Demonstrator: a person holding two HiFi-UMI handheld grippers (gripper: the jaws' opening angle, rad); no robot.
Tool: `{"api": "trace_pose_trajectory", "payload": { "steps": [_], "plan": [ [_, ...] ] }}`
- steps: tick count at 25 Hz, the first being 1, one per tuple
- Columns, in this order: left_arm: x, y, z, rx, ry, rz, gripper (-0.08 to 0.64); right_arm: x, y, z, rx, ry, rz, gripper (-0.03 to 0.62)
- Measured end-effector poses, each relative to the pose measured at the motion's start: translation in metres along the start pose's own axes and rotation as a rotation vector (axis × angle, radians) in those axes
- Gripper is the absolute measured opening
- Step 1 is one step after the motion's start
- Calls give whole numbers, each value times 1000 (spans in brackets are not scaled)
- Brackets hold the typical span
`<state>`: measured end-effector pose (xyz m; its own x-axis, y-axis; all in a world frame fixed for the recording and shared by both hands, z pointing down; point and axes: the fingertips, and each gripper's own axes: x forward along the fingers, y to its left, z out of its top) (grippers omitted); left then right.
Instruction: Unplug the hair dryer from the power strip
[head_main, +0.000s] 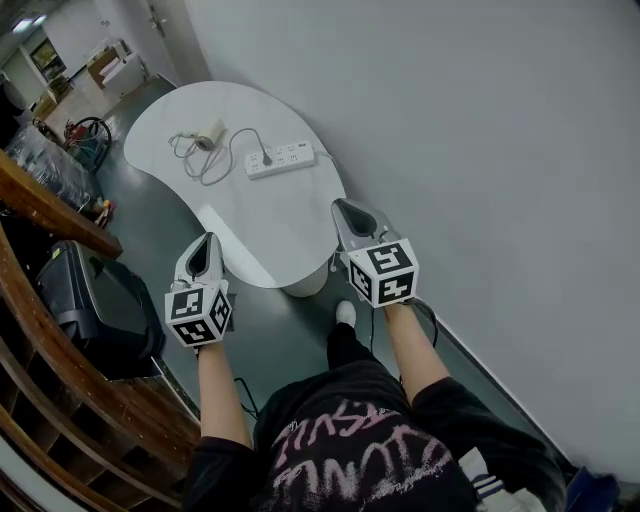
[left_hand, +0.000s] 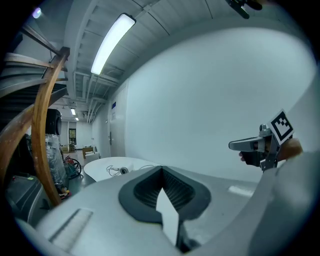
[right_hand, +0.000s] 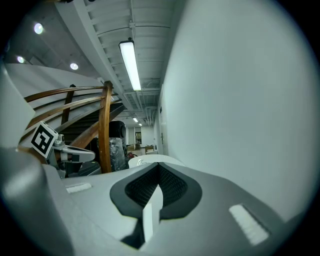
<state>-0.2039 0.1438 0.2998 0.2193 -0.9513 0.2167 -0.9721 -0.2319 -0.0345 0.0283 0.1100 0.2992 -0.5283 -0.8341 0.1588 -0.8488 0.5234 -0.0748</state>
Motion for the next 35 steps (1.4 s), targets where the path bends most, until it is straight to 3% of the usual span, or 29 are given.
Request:
{"api": "trace_pose_trajectory", "payload": {
  "steps": [22,35],
  "plan": [
    [151,7,-28,-18,108,4,0,128,-84,-44,64,98,66,9],
    [223,6,-19,-11,155,17,0,190,-121,-37,84,116,123,11]
  ]
}}
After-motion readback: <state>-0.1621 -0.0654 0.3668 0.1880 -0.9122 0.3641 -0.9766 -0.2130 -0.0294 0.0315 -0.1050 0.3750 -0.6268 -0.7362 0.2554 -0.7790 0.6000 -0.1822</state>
